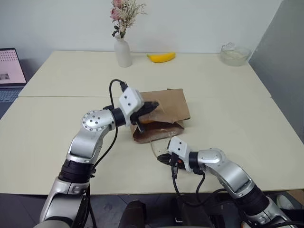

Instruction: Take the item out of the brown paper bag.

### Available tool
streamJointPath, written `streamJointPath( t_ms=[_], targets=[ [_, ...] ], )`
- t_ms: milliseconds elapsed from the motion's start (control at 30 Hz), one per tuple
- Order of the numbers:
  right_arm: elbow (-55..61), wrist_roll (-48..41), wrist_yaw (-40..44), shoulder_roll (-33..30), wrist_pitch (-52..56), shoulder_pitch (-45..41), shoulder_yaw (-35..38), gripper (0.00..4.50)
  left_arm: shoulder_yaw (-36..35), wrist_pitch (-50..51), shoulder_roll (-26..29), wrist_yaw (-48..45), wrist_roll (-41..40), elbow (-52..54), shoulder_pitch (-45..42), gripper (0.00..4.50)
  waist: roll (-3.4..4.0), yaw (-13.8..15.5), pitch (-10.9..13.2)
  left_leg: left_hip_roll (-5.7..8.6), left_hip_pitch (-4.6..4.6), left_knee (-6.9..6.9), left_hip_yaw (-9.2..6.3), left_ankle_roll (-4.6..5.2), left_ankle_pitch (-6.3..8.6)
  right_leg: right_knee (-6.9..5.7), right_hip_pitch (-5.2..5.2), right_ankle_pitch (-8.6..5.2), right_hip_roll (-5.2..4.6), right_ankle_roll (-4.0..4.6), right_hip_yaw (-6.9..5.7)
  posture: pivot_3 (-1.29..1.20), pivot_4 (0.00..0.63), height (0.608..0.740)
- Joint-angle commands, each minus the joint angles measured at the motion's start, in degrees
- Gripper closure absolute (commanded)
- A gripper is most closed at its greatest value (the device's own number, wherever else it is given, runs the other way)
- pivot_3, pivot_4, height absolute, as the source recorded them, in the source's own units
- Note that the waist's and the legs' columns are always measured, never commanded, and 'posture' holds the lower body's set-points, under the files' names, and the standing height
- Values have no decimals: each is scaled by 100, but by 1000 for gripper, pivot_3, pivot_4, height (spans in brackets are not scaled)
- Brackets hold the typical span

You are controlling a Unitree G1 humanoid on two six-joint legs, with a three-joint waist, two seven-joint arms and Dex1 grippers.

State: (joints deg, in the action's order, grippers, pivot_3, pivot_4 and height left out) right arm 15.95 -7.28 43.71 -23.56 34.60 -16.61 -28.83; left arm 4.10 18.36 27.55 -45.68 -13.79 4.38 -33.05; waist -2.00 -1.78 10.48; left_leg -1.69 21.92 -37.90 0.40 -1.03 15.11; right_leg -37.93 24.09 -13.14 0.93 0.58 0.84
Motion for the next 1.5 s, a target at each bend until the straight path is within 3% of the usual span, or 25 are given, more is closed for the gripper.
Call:
streamJointPath(
  t_ms=[33, 300, 567, 667, 767, 900, 1067, 1233, 1500],
  targets=[
    [-235, 191, -14, -10, 44, 144, -278, 4471, -404, 383, -73, 343, -252, 18, -450, 4500, -4, -7, -3, 1, 0, 0, -1, 0, 0, 0, 0, 0, 0, 0, 0, 0, 150, 740],
    [-369, 318, 24, 10, -101, 154, -321, 4471, -1171, 441, -179, 941, -514, -1065, -1523, 4500, -8, -10, -6, 2, -5, 1, -2, -1, 0, -4, -1, 0, 3, 0, -2, 0, 150, 740],
    [-442, 231, -292, 286, -337, 76, 144, 4471, -856, 1037, 97, -14, -1133, -9, -724, 4500, -9, -29, -6, -7, -9, 3, 0, -3, -2, -8, 0, 0, 2, 0, 2, 0, 150, 740],
    [-135, 51, -300, 325, -260, 40, 434, 3875, -746, 1064, 166, -116, -1132, 262, -489, 4500, -8, -16, -6, -5, -7, 1, -4, -7, -4, -12, 0, 0, 1, 1, 0, 0, 150, 740],
    [309, 25, -223, 116, -133, -18, 590, 2837, -681, 1051, 208, -181, -1144, 397, -392, 4500, -7, 4, -5, 2, -1, 1, -1, -8, -4, -6, 2, 0, -1, 0, 3, 0, 150, 740],
    [1241, -302, 393, -656, 184, -227, 874, 1449, -653, 1028, 248, -249, -1144, 485, -341, 4500, -7, 12, -3, 9, 15, 1, 0, -7, -4, 6, 8, 0, -3, -1, 3, 0, 150, 740],
    [1819, -1045, 942, -1240, 594, -573, 1356, 1449, -645, 992, 332, -368, -1123, 534, -293, 4500, -9, 12, -2, 3, 14, 2, -8, -6, -3, 11, 5, 0, -2, -2, -4, 0, 150, 740],
    [1429, -1508, 645, -841, 1106, -1304, 1759, 1449, -664, 924, 298, -396, -1145, 533, -341, 4500, -10, -10, 0, 1, 4, 2, -6, -6, -3, -1, 4, 0, -1, -1, -1, 0, 150, 740],
    [-86, -436, -486, 410, 598, -2073, 698, 1449, -798, 915, 228, -251, -1225, 450, -507, 4500, -9, 1, 1, 2, 16, 4, -5, -6, -3, 4, 12, -1, -3, 0, 1, 0, 150, 740]
  ],
)
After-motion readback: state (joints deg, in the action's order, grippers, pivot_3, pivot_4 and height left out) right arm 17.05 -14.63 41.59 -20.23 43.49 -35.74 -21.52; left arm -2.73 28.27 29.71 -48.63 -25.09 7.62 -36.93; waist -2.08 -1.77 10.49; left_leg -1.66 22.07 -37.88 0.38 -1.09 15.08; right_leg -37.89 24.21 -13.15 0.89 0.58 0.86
